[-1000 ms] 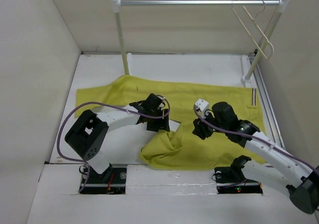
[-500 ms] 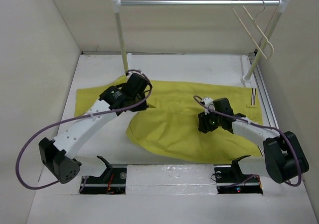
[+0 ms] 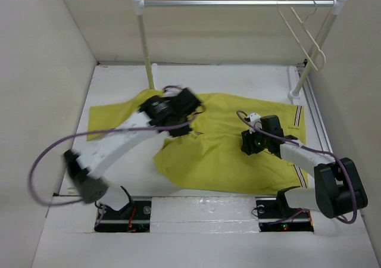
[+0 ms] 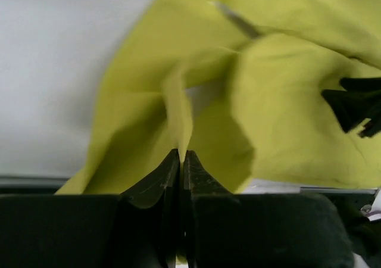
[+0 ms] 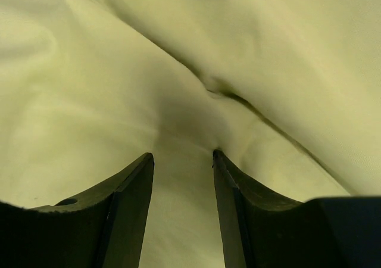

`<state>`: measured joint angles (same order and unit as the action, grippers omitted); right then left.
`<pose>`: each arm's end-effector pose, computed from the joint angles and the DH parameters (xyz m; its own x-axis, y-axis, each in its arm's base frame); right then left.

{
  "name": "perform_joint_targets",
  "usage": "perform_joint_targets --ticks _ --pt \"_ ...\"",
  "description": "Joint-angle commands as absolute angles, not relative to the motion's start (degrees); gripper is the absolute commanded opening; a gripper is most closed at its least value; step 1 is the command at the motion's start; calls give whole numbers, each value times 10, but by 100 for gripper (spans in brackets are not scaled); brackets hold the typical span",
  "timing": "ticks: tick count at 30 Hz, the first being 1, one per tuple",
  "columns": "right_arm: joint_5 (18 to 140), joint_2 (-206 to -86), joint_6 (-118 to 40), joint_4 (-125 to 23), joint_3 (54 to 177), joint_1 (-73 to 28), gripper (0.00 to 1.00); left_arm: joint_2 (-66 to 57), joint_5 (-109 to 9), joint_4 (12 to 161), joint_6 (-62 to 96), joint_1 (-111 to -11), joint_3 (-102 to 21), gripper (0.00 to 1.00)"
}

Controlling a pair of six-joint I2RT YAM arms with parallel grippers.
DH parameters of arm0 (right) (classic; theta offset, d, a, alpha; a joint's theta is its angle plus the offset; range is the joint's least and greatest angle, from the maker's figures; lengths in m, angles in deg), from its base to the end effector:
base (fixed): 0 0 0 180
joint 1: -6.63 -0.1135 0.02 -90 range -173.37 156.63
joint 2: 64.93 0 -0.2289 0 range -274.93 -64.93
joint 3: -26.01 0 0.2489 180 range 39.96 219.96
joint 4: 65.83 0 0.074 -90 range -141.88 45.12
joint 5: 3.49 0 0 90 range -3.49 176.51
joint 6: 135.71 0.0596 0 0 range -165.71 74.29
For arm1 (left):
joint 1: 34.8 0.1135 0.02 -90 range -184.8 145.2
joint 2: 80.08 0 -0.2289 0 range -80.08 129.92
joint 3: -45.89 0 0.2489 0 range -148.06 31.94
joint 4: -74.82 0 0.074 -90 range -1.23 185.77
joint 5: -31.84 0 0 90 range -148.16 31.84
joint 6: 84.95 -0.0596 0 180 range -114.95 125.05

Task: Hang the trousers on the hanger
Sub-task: Flatten out the trousers at the center of the board.

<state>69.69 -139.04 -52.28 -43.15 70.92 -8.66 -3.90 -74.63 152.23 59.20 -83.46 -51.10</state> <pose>0.2419 0.0840 0.1091 -0.7053 -0.3064 -0.6393 -0.5088 0.8467 0.1555 0.1911 -0.1917 0.3147 -0.8230 -0.2413 -0.5142 -0.0857 0.9477 -0.3076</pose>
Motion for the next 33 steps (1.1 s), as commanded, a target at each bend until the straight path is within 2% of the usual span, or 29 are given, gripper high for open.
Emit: perform_joint_targets --ticks 1,2,3,5,6,8,10,12,16,17,18,20,21,22,23,25,26,27,29,32,33 --pt "724 -1373 -551 -406 720 -69 51 182 -783 1448 613 -928 -727 4" --pt "730 -1365 -558 -398 721 -54 51 282 -780 1468 603 -960 -784 11" --pt "738 -1360 -560 -392 721 -47 51 322 -777 1484 589 -972 -839 33" --pt "744 -1336 -570 -373 715 -17 51 386 -779 1509 575 -989 -938 59" --pt "749 -1324 -572 -367 713 -6 51 387 -778 1505 568 -989 -940 79" --pt "735 -1306 -570 -355 708 12 51 340 -759 1453 560 -989 -874 89" --pt "745 -1273 -566 -323 721 12 51 284 -753 1404 561 -972 -799 91" --pt "749 -1238 -561 -310 738 12 51 187 -757 1344 572 -952 -675 89" --pt "748 -1195 -573 -268 770 6 50 12 -754 1265 605 -847 -463 86" --pt "744 -1189 -577 -270 770 -1 48 -51 -734 1220 610 -817 -371 85" --pt "731 -1185 -580 -268 772 -1 36 -80 -707 1194 610 -783 -323 80" --pt "711 -1186 -598 -262 777 -22 20 -143 -594 1116 605 -687 -203 78" --pt "700 -1190 -604 -260 779 -29 8 -154 -561 1093 602 -667 -173 79" --pt "699 -1193 -605 -250 780 -36 6 -162 -529 1077 595 -656 -154 80" --pt "696 -1200 -607 -250 779 -56 6 -165 -521 1047 585 -656 -133 81" --pt "681 -1207 -604 -265 772 -78 22 -151 -504 1035 568 -656 -145 86" --pt "680 -1215 -597 -267 771 -100 40 -136 -495 1028 565 -656 -149 87" --pt "674 -1220 -594 -271 770 -111 46 -128 -489 1016 561 -656 -153 89" --pt "668 -1230 -585 -286 766 -132 51 -107 -484 985 562 -650 -157 89" --pt "673 -1249 -569 -298 760 -168 51 -65 -479 959 566 -650 -165 87" --pt "680 -1253 -556 -304 755 -190 51 -29 -489 966 563 -650 -180 75"
